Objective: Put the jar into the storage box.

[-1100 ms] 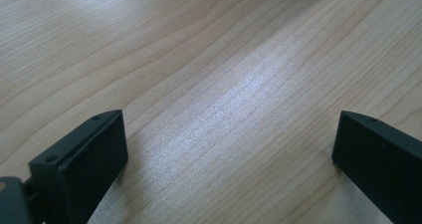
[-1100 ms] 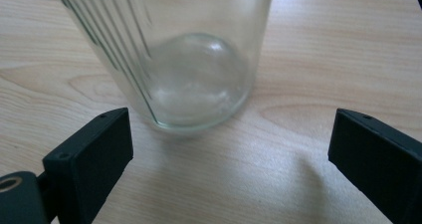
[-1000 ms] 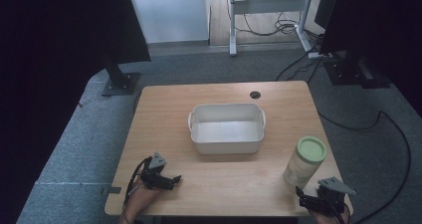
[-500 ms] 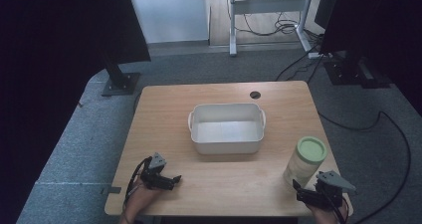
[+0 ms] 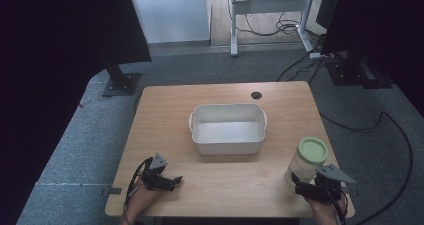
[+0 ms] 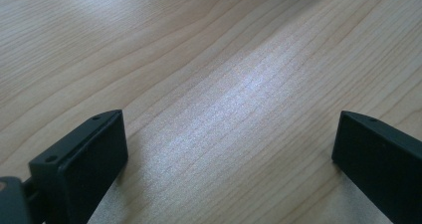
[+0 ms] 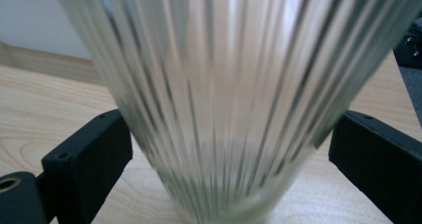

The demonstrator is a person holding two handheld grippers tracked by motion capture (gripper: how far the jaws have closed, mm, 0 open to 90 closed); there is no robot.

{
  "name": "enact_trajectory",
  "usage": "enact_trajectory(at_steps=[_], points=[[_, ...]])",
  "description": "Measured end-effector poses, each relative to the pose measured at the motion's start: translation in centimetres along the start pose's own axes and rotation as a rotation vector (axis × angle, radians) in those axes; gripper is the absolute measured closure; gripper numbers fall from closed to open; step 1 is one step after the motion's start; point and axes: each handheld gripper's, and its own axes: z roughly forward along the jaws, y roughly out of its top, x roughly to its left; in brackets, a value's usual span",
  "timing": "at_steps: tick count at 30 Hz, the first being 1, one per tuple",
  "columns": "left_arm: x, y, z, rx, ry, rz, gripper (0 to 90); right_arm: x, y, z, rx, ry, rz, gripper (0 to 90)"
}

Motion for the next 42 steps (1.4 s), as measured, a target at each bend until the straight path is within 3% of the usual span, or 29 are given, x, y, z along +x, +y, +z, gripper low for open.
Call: enact_trajectory(at_steps=[20, 26, 34, 39, 42], points=[[0.0, 0.0, 0.0, 0.001, 0.0, 0.001, 0.8, 0.3, 2.7, -0.1, -0.06, -0.009, 0.006, 5.7], [0.0, 0.0, 0.0, 0.001, 0.0, 0.0, 0.8, 0.4, 3.2, -0.2, -0.051, -0.006, -0.01, 9.0], [0.0, 0.0, 0.0, 0.001, 0.0, 0.0, 0.8, 1.1, 3.5, -0.3, -0.032, -0.054, 0.002, 10.5], [0.0, 0.0, 0.0, 0.001, 0.0, 0.001, 0.8, 1.1, 3.9, -0.6, -0.047, -0.028, 0.028, 10.6], [0.0, 0.0, 0.0, 0.001, 0.0, 0.001, 0.8, 1.3, 4.6, -0.9, -0.049, -0.026, 0.011, 10.6]])
